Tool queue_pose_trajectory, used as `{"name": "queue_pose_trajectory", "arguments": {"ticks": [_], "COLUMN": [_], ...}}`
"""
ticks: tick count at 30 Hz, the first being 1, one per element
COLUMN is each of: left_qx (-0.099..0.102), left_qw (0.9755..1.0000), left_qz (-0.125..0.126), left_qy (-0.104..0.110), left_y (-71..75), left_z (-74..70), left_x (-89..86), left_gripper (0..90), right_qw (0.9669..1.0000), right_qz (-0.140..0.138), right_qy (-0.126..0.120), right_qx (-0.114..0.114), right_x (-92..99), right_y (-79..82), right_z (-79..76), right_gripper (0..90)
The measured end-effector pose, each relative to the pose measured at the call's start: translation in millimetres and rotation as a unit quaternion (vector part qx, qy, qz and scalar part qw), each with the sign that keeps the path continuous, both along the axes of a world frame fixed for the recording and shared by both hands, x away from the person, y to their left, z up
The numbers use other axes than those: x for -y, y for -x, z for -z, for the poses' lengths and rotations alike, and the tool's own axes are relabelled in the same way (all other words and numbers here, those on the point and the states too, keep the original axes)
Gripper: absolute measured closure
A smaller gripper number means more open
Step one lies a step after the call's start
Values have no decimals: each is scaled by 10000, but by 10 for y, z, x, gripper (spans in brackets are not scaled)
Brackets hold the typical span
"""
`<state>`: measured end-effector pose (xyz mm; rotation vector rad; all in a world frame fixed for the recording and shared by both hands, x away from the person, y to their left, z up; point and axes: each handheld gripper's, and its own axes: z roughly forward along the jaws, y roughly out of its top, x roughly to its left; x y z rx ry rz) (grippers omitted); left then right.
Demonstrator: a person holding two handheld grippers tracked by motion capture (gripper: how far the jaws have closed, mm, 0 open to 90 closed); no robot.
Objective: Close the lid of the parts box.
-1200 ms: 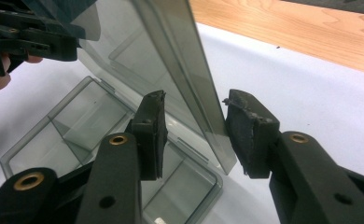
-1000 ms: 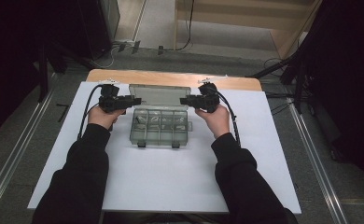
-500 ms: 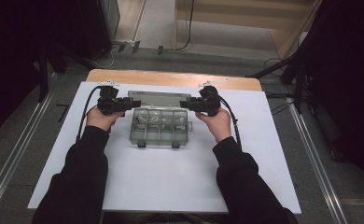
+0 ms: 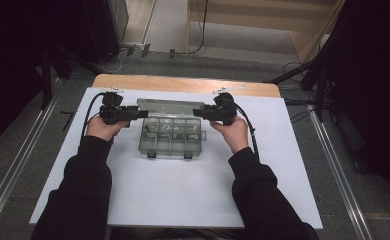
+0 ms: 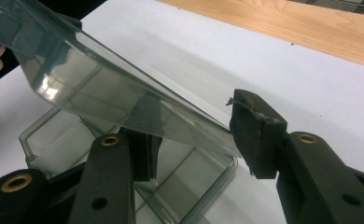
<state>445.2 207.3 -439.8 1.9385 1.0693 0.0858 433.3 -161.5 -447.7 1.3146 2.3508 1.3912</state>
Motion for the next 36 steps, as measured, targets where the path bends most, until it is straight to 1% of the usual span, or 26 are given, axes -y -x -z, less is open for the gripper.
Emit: {"name": "queue_pose_trajectory", "arguments": {"ticks": [4, 7, 9, 11, 13, 14, 16, 17, 18, 20, 22, 23, 24, 26, 30, 33, 36], "left_qx": [-147, -185, -296, -324, -303, -264, -102, -13, -13, -98, -92, -50, -66, 36, 62, 56, 122], "left_qw": [9998, 9998, 9994, 9992, 9992, 9993, 9992, 9992, 9991, 9993, 9993, 9994, 9994, 9996, 9997, 9997, 9996], "left_qz": [-95, -88, -149, -220, -248, -274, -375, -405, -415, -372, -349, -344, -323, -289, -225, -201, -194], "left_qy": [36, 15, 45, 5, -16, -27, -71, -41, 14, 32, 23, -8, 40, -47, -109, -104, -138], "left_y": [15, 33, 48, 71, 90, 96, 97, 95, 84, 58, 34, 24, 13, -3, -52, -64, -65], "left_z": [-20, -42, -67, -100, -129, -138, -158, -166, -172, -182, -196, -209, -221, -257, -318, -330, -336], "left_x": [-71, -123, -161, -195, -231, -238, -239, -242, -246, -233, -196, -181, -166, -131, -116, -102, -66], "left_gripper": [342, 342, 361, 424, 522, 583, 627, 667, 706, 833, 885, 891, 892, 894, 900, 900, 900], "right_qw": [10000, 10000, 10000, 10000, 10000, 10000, 10000, 10000, 10000, 10000, 10000, 10000, 10000, 10000, 10000, 10000, 10000], "right_qz": [-6, -10, -24, -18, -12, -9, -15, -11, -14, -24, -26, -26, -20, -11, -8, -4, 27], "right_qy": [-14, -26, -30, -37, -45, -52, -40, -41, -41, -37, -27, -25, -27, -24, -6, 8, 31], "right_qx": [-1, 2, 16, 24, 13, 12, 21, 17, 23, 40, 30, 32, 26, 28, -18, -62, -46], "right_x": [3, 9, 10, 11, 11, 11, 10, 9, 9, 11, 12, 12, 12, 13, 29, 38, 25], "right_y": [6, 8, 8, 11, 11, 11, 13, 16, 19, 24, 28, 28, 29, 29, 31, 30, 27], "right_z": [-3, 0, 4, 8, 8, 9, 8, 8, 9, 14, 13, 14, 13, 14, 27, 53, 58], "right_gripper": [546, 545, 544, 544, 542, 543, 542, 542, 540, 536, 534, 534, 534, 534, 544, 545, 545]}}
